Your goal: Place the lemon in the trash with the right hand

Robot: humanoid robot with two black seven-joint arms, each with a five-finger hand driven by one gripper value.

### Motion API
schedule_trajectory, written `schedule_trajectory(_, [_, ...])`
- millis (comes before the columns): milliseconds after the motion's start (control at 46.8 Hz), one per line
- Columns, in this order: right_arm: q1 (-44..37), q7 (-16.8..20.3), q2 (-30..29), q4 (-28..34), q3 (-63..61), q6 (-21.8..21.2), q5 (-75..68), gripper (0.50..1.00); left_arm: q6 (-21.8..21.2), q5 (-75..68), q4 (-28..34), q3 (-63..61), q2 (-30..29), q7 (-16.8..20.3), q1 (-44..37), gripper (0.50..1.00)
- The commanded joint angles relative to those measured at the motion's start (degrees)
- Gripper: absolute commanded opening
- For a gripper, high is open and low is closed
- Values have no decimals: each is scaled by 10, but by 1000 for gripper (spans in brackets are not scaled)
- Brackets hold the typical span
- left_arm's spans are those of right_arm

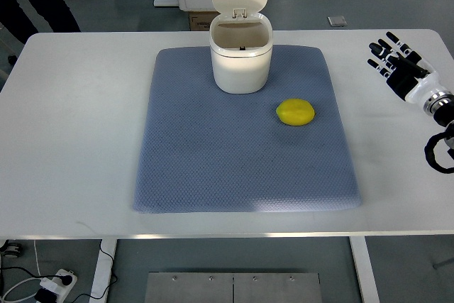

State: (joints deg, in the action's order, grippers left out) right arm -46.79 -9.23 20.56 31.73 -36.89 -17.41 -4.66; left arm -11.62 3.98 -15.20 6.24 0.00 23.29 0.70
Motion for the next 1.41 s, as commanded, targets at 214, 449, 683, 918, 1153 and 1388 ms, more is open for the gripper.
schedule_trajectory(214, [2, 0, 0, 0, 1, -1, 0, 1000, -2, 3, 1, 0, 0, 0, -1, 1000])
schedule_trajectory(449, [0, 0, 1, 0, 0, -1, 0, 1000, 5, 0, 0, -1, 0, 0, -6, 1000])
schedule_trajectory(683, [-1, -19, 4, -2, 0, 0, 0, 1000, 3, 0, 1, -1, 0, 0, -7, 1000])
schedule_trajectory(918, [-4, -27, 6, -6, 1, 9, 0, 1000, 3, 0, 0, -1, 0, 0, -7, 1000])
schedule_trajectory(1153, [-1, -28, 8, -6, -1, -7, 0, 1000, 5, 0, 1, -1, 0, 0, -7, 1000])
schedule_trajectory(1388, [-1, -93, 4, -18, -4, 7, 0, 1000, 3, 0, 1, -1, 0, 0, -7, 1000])
